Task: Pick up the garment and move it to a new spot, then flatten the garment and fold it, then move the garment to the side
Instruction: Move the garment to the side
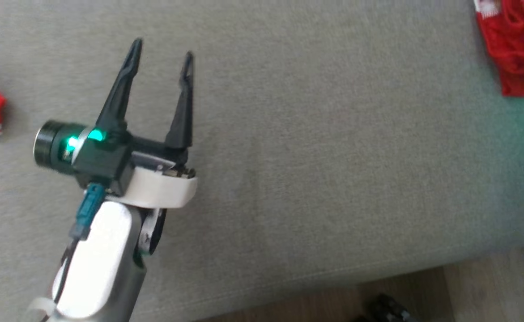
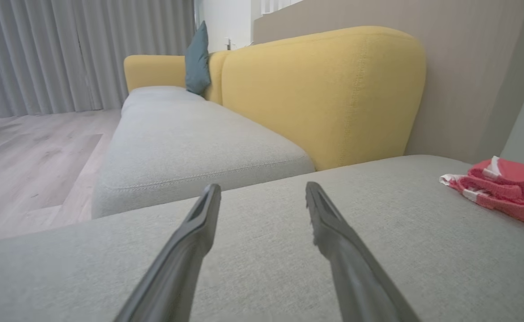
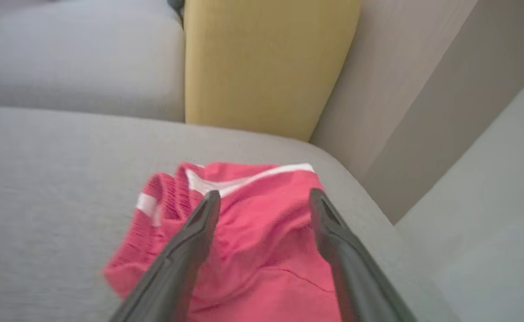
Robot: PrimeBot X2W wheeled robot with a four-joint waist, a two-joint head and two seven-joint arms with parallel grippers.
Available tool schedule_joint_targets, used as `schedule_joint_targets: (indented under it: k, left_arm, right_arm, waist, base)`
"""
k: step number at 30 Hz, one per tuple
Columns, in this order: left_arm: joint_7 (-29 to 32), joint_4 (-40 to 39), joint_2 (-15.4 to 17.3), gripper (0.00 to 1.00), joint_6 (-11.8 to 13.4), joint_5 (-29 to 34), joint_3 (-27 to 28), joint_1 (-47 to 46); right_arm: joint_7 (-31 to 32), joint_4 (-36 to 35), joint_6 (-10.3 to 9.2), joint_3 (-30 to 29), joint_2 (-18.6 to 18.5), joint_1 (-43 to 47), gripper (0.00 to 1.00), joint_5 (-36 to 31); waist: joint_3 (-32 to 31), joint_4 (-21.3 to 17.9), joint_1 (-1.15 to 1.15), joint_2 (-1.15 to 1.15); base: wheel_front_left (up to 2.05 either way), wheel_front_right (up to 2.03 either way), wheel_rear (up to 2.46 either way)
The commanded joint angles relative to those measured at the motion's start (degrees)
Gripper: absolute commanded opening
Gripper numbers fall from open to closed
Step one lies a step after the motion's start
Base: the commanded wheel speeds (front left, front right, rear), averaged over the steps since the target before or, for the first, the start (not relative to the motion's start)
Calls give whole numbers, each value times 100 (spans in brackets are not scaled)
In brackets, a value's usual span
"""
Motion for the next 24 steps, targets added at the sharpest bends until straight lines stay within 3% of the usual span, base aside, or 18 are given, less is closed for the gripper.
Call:
schedule_joint_targets:
  k: [1,5,11,19,24]
  left_arm:
    - [-28,-122,26,100,24,-61,273,66]
    - [-28,-42,-2,100,58,-221,587,312]
    - [-28,184,10,100,-76,-440,1220,732]
    - [-28,270,-43,100,-305,-573,1933,1225]
    - [-28,324,-21,100,-661,-555,2215,1534]
  right_arm:
    - [-147,-506,21,-38,83,378,100,-27]
    - [-196,-1519,21,82,700,1153,100,20]
    - [-66,-2631,21,691,1292,2001,100,177]
    - [-20,-2889,21,957,1606,2426,100,310]
    - [-1,-2936,21,945,1698,2694,100,315]
  waist:
    - [-344,294,1,0]
    - [-655,579,1,0]
    - [-1099,1007,1,0]
    - [-1426,1216,1,0]
    - [-1628,1283,1,0]
  base:
    - [0,0,0]
    - [0,0,0]
    - [0,0,0]
    - [0,0,0]
    - [0,0,0]
